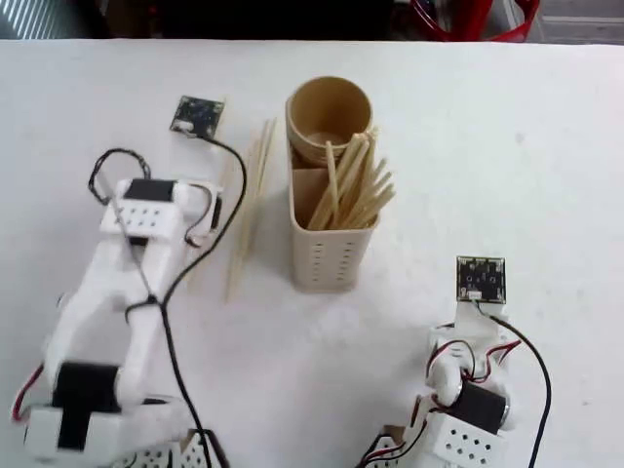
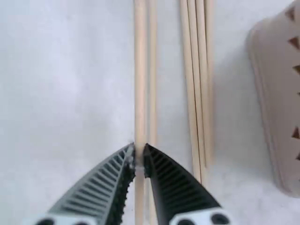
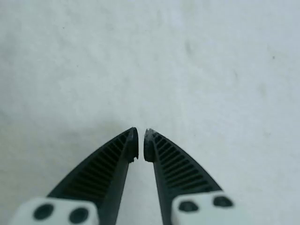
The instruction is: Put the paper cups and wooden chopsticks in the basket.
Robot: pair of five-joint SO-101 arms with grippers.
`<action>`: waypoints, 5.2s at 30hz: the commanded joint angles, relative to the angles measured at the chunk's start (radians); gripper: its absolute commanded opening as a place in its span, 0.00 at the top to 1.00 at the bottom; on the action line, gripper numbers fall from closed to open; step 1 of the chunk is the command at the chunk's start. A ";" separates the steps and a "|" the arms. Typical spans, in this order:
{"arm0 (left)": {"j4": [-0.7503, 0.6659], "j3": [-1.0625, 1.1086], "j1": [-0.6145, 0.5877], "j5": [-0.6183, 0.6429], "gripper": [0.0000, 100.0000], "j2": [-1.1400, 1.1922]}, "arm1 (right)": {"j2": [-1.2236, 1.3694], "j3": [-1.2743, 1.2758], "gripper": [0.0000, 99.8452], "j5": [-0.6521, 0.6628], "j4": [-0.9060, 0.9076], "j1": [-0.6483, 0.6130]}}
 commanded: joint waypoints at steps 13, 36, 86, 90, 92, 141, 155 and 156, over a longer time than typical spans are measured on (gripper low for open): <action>-0.071 -0.092 0.325 -0.005 0.98 -0.774 | -0.010 0.009 0.96 -0.006 -0.010 0.010; -0.654 0.242 0.587 -0.052 0.97 -0.779 | -0.010 0.009 0.96 -0.006 -0.010 0.010; -0.196 -0.078 0.035 -0.054 0.90 0.174 | -0.010 0.009 0.96 -0.006 -0.010 0.010; -0.095 -0.233 0.024 -0.054 0.90 0.344 | -0.010 0.009 0.96 -0.006 -0.010 0.010; -0.081 -0.275 0.022 -0.061 0.90 0.387 | -0.010 0.009 0.96 -0.006 -0.010 0.010; 0.129 -0.081 -0.045 -0.060 0.98 -0.308 | -0.010 0.009 0.96 -0.006 -0.010 0.010; 0.015 -0.336 0.466 -0.054 0.98 -0.802 | -0.010 0.009 0.96 -0.006 -0.010 0.010; -0.028 -0.327 0.507 -0.057 0.98 -0.802 | -0.010 0.009 0.96 -0.006 -0.010 0.010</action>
